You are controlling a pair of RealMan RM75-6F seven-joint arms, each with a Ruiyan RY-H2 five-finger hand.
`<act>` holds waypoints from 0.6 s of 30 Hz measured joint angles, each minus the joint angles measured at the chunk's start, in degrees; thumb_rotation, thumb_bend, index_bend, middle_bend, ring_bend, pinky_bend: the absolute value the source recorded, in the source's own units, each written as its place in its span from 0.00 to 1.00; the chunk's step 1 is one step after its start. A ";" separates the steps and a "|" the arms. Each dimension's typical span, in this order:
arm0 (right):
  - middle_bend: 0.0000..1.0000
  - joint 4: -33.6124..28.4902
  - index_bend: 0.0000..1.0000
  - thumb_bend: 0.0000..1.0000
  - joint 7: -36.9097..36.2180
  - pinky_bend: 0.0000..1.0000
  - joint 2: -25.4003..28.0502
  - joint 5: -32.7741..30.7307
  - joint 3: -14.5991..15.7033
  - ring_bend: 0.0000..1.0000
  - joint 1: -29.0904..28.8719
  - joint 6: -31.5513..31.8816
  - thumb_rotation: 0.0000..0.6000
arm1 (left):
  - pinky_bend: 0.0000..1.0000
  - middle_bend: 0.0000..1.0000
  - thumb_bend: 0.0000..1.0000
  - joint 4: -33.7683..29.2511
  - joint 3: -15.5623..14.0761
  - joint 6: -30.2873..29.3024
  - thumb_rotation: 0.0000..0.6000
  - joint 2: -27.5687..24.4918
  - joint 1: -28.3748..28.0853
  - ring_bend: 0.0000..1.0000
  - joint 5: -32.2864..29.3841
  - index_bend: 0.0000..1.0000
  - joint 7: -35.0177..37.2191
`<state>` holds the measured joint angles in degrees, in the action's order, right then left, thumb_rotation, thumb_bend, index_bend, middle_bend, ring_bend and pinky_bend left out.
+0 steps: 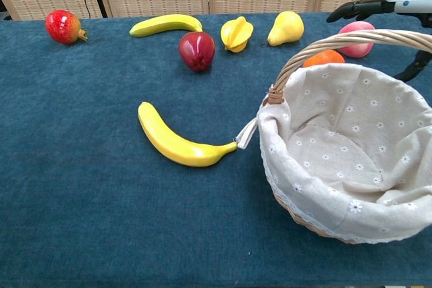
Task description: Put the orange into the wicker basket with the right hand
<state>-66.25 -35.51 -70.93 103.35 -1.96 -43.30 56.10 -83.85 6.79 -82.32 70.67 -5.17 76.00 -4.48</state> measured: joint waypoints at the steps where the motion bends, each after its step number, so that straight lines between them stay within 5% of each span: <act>1: 0.02 0.27 0.06 0.00 -0.18 0.07 -0.27 -0.15 -0.05 0.03 -0.48 -0.39 1.00 | 0.00 0.00 0.15 0.02 0.01 0.03 1.00 0.01 -0.01 0.00 -0.03 0.08 0.07; 18: 0.00 7.87 0.05 0.00 2.05 0.07 -8.45 -4.68 -0.53 0.02 -6.84 -8.99 1.00 | 0.00 0.00 0.15 1.34 -0.03 0.49 1.00 0.15 0.23 0.00 -0.70 0.08 1.78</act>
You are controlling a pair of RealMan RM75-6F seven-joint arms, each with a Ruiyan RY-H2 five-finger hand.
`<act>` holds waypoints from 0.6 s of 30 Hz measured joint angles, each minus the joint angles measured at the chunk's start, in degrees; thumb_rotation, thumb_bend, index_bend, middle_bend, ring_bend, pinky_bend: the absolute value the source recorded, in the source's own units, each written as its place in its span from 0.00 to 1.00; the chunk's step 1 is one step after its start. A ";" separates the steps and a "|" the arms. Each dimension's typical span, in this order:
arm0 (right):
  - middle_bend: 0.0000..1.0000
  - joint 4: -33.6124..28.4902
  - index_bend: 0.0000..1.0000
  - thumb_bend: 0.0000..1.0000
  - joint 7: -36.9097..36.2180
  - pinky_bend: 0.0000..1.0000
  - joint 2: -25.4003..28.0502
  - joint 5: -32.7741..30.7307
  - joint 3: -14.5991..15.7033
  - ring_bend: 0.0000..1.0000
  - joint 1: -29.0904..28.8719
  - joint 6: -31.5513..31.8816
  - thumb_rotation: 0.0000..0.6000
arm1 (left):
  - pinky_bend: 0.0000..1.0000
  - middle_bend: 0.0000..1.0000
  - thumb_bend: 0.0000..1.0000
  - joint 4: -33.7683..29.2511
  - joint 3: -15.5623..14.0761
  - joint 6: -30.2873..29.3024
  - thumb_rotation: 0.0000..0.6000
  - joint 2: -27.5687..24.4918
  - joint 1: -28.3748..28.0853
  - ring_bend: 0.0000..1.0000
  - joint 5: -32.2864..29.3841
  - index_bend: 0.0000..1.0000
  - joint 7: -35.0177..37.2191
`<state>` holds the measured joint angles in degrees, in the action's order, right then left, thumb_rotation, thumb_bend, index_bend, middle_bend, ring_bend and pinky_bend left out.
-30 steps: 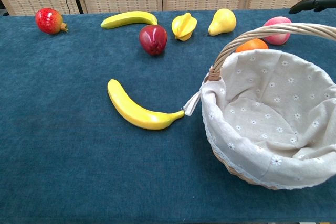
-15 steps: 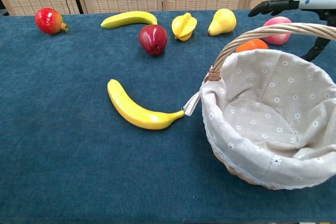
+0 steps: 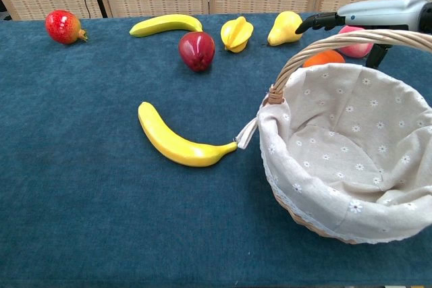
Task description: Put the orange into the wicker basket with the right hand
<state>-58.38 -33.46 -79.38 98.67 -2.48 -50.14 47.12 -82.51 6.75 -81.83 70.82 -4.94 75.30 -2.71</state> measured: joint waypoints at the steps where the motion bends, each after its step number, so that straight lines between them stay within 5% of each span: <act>1: 0.00 0.63 0.05 0.00 -0.05 0.07 -0.54 -0.27 0.04 0.02 -0.24 -0.41 1.00 | 0.00 0.00 0.15 0.13 -0.02 0.11 1.00 0.05 0.00 0.00 -0.05 0.08 0.07; 11: 0.03 7.90 0.15 0.00 -2.36 0.09 -6.62 -2.75 0.85 0.03 -2.21 -3.63 1.00 | 0.00 0.00 0.15 1.23 -0.11 0.68 1.00 0.56 -0.06 0.00 -0.26 0.08 1.32; 14: 0.12 10.00 0.29 0.02 -2.91 0.20 -7.98 -3.15 1.34 0.13 -2.33 -3.89 1.00 | 0.00 0.00 0.15 1.42 -0.09 0.69 1.00 0.52 -0.02 0.00 -0.27 0.08 1.68; 18: 0.33 12.34 0.56 0.18 -3.30 0.44 -9.49 -3.80 1.70 0.36 -1.94 -3.08 1.00 | 0.00 0.00 0.15 1.67 -0.09 0.77 1.00 0.53 -0.01 0.00 -0.23 0.08 2.17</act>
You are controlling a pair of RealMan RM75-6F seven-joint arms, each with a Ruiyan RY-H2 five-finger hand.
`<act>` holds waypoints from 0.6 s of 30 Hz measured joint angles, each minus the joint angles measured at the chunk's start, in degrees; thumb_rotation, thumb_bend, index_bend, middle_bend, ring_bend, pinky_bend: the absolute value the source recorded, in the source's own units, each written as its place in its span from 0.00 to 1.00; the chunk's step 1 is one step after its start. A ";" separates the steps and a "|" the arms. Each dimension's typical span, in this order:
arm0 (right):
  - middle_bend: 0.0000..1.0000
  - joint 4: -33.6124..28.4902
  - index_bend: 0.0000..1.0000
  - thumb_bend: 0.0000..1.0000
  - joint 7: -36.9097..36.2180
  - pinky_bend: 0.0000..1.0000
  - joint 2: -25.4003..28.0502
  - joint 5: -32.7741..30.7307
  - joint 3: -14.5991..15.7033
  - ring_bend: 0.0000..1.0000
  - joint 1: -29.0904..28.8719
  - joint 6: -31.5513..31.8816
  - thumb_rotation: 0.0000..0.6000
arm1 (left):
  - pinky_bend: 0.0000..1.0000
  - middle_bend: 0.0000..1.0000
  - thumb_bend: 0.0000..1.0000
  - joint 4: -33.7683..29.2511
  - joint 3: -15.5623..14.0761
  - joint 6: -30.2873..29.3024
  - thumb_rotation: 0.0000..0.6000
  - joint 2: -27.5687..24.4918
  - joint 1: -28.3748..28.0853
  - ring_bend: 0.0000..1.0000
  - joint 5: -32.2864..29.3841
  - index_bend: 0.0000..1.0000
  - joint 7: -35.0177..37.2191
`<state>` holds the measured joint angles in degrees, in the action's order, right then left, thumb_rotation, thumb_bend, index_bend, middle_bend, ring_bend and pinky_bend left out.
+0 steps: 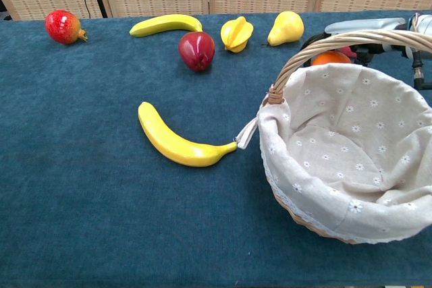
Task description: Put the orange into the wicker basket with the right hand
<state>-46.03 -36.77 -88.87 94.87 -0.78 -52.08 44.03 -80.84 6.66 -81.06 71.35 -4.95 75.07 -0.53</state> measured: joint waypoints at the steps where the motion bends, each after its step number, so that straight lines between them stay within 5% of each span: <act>1: 0.39 0.48 0.62 0.22 -0.01 0.50 -0.25 -0.14 0.03 0.43 0.13 0.33 1.00 | 0.00 0.00 0.15 0.05 -0.01 0.05 1.00 0.02 -0.02 0.00 0.04 0.08 0.12; 6: 0.50 2.69 0.75 0.28 0.86 0.65 -1.45 -1.13 -0.20 0.58 1.05 2.66 1.00 | 0.00 0.00 0.15 0.24 -0.04 0.13 1.00 0.17 -0.17 0.00 0.32 0.09 0.39; 18: 0.51 0.68 0.75 0.28 4.42 0.65 1.24 -3.56 -1.75 0.59 1.40 4.79 1.00 | 0.00 0.00 0.15 0.85 -0.23 0.61 1.00 0.66 -0.42 0.00 0.65 0.09 1.24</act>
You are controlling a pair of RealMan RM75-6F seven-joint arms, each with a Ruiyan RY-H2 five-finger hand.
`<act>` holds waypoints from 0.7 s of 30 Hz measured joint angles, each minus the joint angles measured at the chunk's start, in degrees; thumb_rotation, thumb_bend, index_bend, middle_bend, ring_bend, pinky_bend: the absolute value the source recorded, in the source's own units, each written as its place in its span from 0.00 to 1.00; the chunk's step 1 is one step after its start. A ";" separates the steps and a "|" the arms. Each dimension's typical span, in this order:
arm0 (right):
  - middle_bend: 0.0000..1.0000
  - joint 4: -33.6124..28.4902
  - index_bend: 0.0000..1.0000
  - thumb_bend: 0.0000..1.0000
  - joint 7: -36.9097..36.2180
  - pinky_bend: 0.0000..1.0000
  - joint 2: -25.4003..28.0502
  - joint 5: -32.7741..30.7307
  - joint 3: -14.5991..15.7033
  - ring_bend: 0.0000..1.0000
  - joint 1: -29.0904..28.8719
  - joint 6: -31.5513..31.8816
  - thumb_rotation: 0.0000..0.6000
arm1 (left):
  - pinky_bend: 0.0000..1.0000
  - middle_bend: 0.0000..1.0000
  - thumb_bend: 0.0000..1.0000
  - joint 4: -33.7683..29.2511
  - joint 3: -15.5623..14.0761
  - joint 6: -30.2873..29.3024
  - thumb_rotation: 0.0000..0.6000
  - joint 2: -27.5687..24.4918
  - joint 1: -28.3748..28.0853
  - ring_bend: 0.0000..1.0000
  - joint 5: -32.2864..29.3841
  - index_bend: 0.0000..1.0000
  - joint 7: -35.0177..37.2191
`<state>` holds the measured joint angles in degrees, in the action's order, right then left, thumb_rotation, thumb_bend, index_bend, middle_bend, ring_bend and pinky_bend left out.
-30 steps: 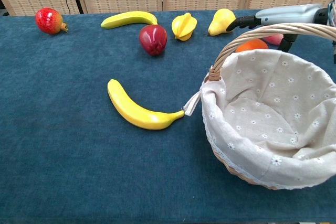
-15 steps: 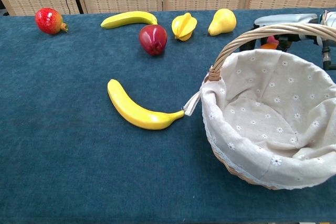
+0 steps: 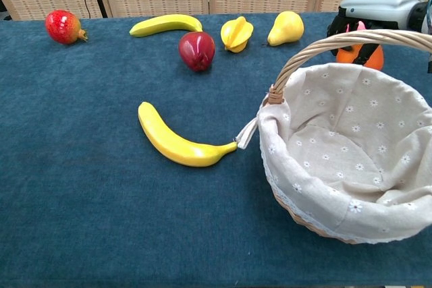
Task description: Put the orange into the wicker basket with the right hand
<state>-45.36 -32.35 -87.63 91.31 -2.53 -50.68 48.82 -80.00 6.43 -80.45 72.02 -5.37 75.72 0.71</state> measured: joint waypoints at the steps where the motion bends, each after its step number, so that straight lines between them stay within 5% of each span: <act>1: 0.51 -0.38 0.75 0.28 0.28 0.65 0.25 -0.10 -0.04 0.59 -0.01 0.03 1.00 | 0.00 0.00 0.15 0.01 0.00 -0.01 1.00 0.00 0.00 0.00 0.03 0.09 0.06; 10: 0.51 -6.49 0.75 0.28 2.50 0.65 4.65 -0.49 -0.23 0.59 -0.06 0.55 1.00 | 0.00 0.00 0.15 0.35 0.02 0.16 1.00 0.02 -0.07 0.00 0.06 0.09 0.53; 21: 0.51 -25.72 0.76 0.28 4.03 0.65 18.45 0.45 -0.92 0.59 -1.27 1.20 1.00 | 0.00 0.00 0.15 0.84 -0.38 0.72 1.00 0.79 -0.39 0.00 0.50 0.09 0.77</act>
<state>-71.07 -28.32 -69.18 91.76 -3.45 -51.94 50.03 -79.16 6.05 -79.73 72.80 -5.76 76.22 1.48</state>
